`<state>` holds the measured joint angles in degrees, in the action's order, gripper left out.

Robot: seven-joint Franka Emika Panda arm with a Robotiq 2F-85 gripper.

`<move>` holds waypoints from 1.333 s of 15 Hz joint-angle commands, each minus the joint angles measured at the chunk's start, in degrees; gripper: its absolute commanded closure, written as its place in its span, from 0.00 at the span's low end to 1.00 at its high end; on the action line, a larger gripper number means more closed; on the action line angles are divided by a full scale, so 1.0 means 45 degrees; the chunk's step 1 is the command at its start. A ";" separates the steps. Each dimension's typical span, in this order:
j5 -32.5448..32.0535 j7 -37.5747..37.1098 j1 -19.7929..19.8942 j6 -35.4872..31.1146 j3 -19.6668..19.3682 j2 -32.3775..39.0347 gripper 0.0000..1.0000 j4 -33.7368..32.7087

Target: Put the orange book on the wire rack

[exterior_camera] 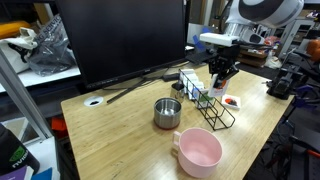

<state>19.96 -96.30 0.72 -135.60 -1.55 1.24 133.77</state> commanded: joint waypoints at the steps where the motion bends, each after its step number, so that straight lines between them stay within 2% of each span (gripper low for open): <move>1: -0.0260 -0.0407 0.0040 -0.0160 -0.0006 -0.0743 0.96 0.0430; 14: -0.0600 -0.1076 -0.0032 -0.0248 0.0116 0.0108 0.96 0.0084; 20: -0.0562 -0.0874 -0.0070 -0.0671 0.0106 0.0507 0.96 -0.0219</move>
<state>18.15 -99.94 0.58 -137.60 -1.13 2.44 134.14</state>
